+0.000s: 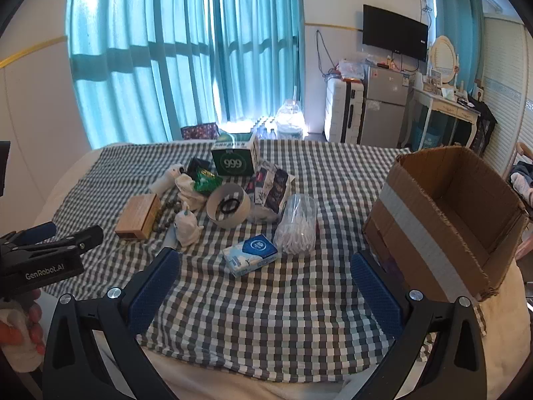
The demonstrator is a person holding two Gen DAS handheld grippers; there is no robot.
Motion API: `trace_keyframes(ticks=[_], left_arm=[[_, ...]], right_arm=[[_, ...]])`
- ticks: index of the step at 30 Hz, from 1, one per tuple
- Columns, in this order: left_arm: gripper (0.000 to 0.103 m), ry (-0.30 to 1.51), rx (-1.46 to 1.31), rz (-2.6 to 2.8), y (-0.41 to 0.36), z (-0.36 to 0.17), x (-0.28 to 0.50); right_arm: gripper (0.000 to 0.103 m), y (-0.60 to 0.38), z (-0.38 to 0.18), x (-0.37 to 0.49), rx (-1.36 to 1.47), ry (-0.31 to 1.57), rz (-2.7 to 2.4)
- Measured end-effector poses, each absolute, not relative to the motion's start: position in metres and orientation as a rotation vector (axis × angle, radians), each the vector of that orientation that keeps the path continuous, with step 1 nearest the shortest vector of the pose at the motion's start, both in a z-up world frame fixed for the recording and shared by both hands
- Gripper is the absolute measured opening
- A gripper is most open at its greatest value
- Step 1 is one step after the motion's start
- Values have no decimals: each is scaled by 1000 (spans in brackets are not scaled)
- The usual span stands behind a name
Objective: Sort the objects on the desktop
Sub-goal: 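Reach the left tool to the white plush bunny while the right tool reaches the clear swab canister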
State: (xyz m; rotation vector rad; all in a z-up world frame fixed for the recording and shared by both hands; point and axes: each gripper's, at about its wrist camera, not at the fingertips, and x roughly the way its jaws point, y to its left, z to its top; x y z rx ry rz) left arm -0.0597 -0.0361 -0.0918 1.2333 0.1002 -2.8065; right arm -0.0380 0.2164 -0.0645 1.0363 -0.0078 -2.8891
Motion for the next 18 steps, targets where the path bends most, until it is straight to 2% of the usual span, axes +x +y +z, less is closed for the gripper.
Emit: trace_keyframes(ticks=[5, 10, 14, 18], left_arm=[[103, 91, 1316, -2796, -33, -116, -81], [103, 46, 1392, -2790, -19, -142, -107], [103, 29, 1431, -2771, -6, -160, -130], [103, 42, 1426, -2772, 2, -175, -150]], right_arm=[[103, 222, -85, -64, 1102, -39, -2871], [103, 223, -95, -96, 1115, 14, -2878], [103, 228, -113, -123, 1167, -41, -2829], [102, 226, -132, -149, 1234, 20, -2805]])
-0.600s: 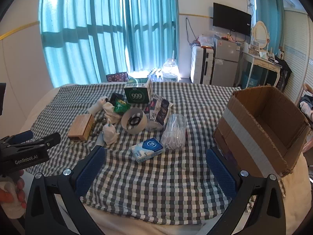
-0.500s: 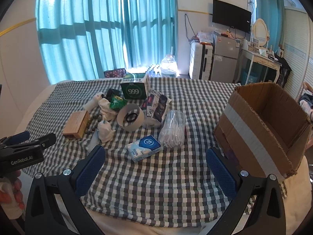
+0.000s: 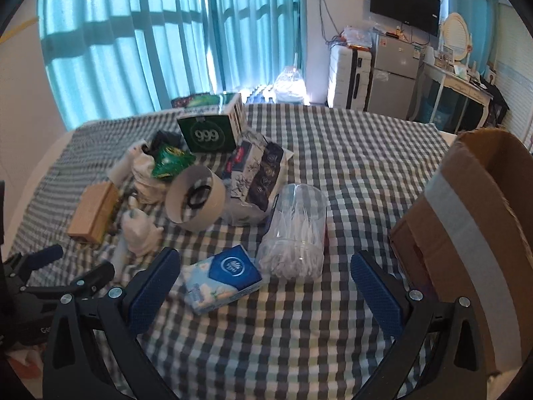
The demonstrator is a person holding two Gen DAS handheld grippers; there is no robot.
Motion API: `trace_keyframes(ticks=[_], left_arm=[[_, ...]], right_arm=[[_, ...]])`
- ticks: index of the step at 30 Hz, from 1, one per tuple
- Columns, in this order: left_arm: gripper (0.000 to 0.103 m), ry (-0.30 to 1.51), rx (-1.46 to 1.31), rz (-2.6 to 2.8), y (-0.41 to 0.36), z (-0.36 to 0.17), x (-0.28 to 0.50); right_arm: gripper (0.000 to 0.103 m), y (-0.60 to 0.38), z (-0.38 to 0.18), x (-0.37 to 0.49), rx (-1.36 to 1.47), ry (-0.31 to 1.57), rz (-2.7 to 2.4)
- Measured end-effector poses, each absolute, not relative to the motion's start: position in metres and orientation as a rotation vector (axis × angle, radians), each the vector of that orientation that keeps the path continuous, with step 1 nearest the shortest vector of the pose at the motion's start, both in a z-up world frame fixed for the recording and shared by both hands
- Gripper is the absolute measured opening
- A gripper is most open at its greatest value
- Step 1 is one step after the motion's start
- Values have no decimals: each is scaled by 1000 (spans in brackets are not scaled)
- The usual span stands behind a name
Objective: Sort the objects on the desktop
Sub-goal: 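Reach the left tool to the white plush bunny while the right tool reaches the clear swab canister, then grasp and lift the bunny with the left tool while the right tool lifts the canister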
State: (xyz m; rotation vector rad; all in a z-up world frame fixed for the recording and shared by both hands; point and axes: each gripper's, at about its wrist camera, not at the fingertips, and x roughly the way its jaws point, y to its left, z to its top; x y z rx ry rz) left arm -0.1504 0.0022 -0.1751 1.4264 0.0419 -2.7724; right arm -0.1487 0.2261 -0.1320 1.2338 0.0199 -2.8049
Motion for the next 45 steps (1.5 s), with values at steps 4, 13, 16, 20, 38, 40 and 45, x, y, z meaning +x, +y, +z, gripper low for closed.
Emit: trace_keyframes(ticks=[4, 13, 16, 20, 38, 40, 45], left_arm=[[103, 18, 1409, -2745, 8, -189, -168], [99, -59, 1401, -2759, 15, -208, -192], [80, -40, 1454, -2751, 13, -216, -198], [61, -34, 1455, -2761, 10, -216, -196], [55, -11, 1443, -2823, 8, -163, -151], [55, -13, 1429, -2839, 10, -152, -142], [55, -32, 1338, -2914, 15, -113, -116]], right_arm=[[102, 232, -145, -170, 1268, 15, -2809], [86, 245, -172, -206, 1391, -31, -2767], [71, 248, -179, -210, 1442, -87, -2718], [66, 248, -181, -209, 1442, -98, -2703], [64, 262, -158, -170, 1464, -193, -2712], [64, 262, -148, -160, 1443, -197, -2719], [64, 259, -109, -133, 1324, -174, -2764]])
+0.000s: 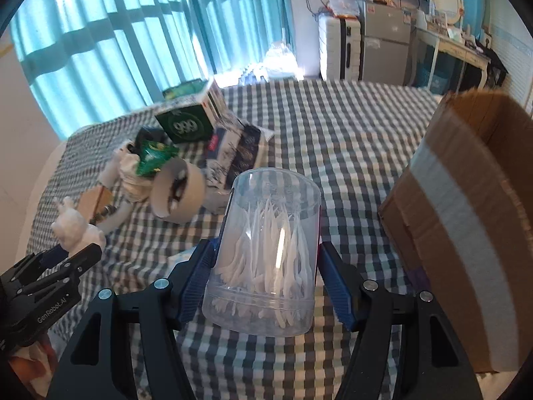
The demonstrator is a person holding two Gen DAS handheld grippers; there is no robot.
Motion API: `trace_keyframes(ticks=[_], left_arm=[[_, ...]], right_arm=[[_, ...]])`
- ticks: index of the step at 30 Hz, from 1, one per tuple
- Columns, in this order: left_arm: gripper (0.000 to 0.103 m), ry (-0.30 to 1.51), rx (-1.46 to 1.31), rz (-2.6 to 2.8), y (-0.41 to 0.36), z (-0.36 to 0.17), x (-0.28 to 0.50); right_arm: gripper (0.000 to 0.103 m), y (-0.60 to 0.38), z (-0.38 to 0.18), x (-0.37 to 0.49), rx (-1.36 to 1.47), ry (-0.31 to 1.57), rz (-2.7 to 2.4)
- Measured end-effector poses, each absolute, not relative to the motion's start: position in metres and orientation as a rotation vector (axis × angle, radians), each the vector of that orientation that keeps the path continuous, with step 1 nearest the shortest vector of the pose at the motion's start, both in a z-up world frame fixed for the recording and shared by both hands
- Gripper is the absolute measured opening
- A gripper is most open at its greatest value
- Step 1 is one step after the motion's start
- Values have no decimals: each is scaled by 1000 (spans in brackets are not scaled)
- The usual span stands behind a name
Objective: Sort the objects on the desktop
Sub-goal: 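Grasp and lift the bunny with the left tool while the right tool lifts the canister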
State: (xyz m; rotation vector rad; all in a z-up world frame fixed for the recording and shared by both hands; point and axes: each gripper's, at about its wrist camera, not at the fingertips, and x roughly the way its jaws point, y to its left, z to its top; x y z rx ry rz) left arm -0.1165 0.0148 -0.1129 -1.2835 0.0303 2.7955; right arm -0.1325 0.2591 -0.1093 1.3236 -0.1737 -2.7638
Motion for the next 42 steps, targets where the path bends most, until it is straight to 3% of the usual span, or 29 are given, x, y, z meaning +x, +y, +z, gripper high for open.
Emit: trace_keyframes(ticks=[1, 3, 4, 10, 12, 13, 14, 16, 28, 30, 31, 42], left_arm=[[55, 38, -1261, 2800, 17, -105, -113], [45, 51, -1199, 2815, 20, -85, -101], [31, 61, -1175, 2822, 21, -78, -97], [25, 62, -1060, 2807, 31, -38, -77], [29, 34, -1068, 2795, 30, -37, -73], [40, 21, -1085, 2782, 30, -39, -73], [64, 6, -1099, 2781, 29, -43, -71], [89, -1, -1110, 2792, 29, -55, -66], [89, 102, -1526, 2438, 83, -183, -49], [82, 150, -1585, 2422, 86, -199, -51], [67, 157, -1609, 2412, 86, -205, -52], [65, 130, -1497, 2452, 77, -173, -47]], right_arm=[[64, 259, -101, -127, 1297, -186, -2769], [64, 258, -85, -117, 1254, -205, -2771], [64, 257, -78, -111, 1232, -209, -2778], [64, 251, -39, -84, 1121, -208, -2815], [64, 252, -31, -77, 1097, -222, -2825], [64, 254, -29, -74, 1087, -230, -2829], [64, 256, -27, -70, 1082, -235, -2831], [64, 259, -26, -64, 1081, -235, -2838], [64, 267, -45, -67, 1152, -266, -2815], [64, 270, -50, -68, 1168, -266, -2806], [64, 271, -53, -69, 1178, -267, -2800], [64, 272, -58, -72, 1200, -268, -2791]])
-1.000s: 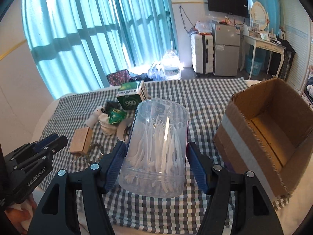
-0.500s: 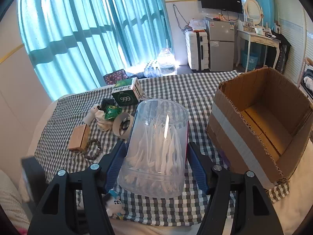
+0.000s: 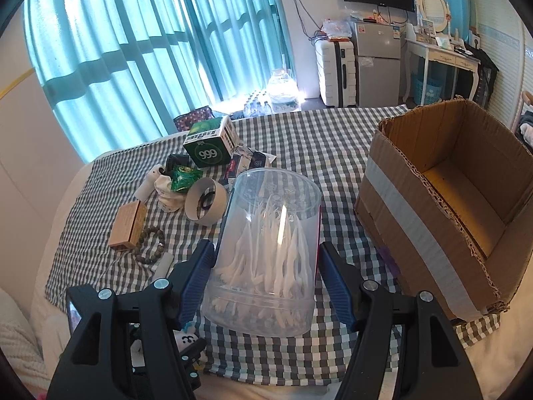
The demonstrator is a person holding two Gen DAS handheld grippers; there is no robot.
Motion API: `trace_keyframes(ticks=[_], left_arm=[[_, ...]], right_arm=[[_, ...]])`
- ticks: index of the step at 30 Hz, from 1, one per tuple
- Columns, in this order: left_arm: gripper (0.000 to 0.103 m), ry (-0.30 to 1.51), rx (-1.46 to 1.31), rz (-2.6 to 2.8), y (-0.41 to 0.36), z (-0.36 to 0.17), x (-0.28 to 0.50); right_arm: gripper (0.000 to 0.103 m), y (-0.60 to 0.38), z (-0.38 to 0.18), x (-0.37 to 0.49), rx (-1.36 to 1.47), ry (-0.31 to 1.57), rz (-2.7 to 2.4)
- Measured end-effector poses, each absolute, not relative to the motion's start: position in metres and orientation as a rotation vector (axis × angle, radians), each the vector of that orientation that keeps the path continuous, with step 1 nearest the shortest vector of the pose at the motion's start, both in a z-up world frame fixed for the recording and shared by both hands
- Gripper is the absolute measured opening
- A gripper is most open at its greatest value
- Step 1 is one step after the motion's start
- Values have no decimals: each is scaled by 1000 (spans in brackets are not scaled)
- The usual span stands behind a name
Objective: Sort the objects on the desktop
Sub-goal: 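Grasp and lift the bunny with the left tool while the right tool lifts the canister, then drop the bunny and canister into the cardboard box, opening both tools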
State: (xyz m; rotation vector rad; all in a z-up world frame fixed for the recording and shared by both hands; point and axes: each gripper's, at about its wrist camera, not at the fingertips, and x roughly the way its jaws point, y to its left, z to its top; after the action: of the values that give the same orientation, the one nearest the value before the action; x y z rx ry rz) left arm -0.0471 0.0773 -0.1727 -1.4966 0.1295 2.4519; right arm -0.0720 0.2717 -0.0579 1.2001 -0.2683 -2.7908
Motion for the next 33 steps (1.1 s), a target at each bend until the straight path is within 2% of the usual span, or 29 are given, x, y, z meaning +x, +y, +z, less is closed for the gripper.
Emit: trace_keyframes(ticks=[10, 19, 26, 33], left_arm=[[65, 133, -1210, 2555, 99, -79, -61], [65, 128, -988, 2442, 182, -8, -89], [65, 186, -920, 2320, 278, 3, -124], [65, 234, -984, 2210, 342, -28, -141]], right_arm=[[64, 282, -27, -57, 1100, -268, -2831], [64, 345, 13, -43, 980, -301, -2968], [64, 432, 19, -59, 1066, -299, -3115], [64, 494, -10, -84, 1206, -407, -3122]])
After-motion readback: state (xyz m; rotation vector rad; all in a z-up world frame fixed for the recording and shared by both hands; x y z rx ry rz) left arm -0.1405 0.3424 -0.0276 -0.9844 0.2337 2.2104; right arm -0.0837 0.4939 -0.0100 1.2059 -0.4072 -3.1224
